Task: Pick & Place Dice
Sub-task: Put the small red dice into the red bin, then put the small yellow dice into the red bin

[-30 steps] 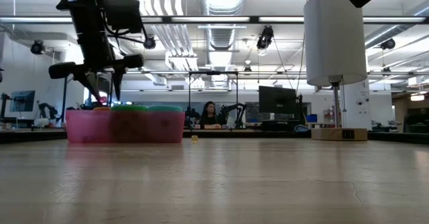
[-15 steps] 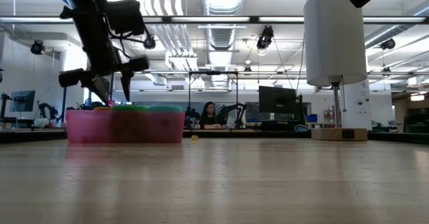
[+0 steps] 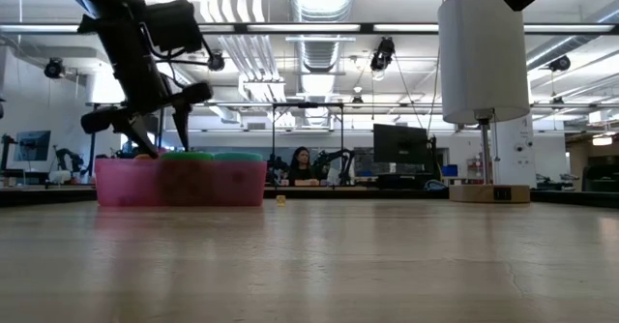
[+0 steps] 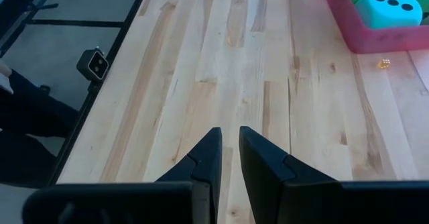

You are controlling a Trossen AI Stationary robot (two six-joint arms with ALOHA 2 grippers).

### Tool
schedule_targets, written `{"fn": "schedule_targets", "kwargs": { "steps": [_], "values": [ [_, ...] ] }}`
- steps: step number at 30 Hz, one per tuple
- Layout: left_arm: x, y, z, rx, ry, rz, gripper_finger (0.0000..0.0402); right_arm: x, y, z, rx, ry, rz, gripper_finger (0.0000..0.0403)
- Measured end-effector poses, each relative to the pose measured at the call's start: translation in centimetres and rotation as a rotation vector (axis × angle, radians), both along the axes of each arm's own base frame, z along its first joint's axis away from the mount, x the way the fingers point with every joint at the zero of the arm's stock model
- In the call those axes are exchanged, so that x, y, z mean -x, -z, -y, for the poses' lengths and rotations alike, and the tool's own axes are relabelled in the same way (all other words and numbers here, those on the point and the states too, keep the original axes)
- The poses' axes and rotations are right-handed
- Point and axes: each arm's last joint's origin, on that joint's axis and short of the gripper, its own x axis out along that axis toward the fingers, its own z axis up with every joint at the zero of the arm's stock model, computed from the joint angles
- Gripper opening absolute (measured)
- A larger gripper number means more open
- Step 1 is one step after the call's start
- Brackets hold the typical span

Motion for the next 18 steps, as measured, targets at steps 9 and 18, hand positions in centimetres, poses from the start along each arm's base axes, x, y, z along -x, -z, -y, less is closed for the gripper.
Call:
{"fn": "schedule_targets", "kwargs": {
  "steps": [9,18],
  "values": [
    [1.7,-1.4,0.5,-0.006,-0.011,-0.026,0.025,0.0,0.0,0.0,0.0,0.001,0.001,0.0052],
    [2.2,-2.8,0.7,-0.039,0.015,0.012,0.0257,0.0,0.0,0.0,0.003,0.015,0.006,0.0052]
  ]
}}
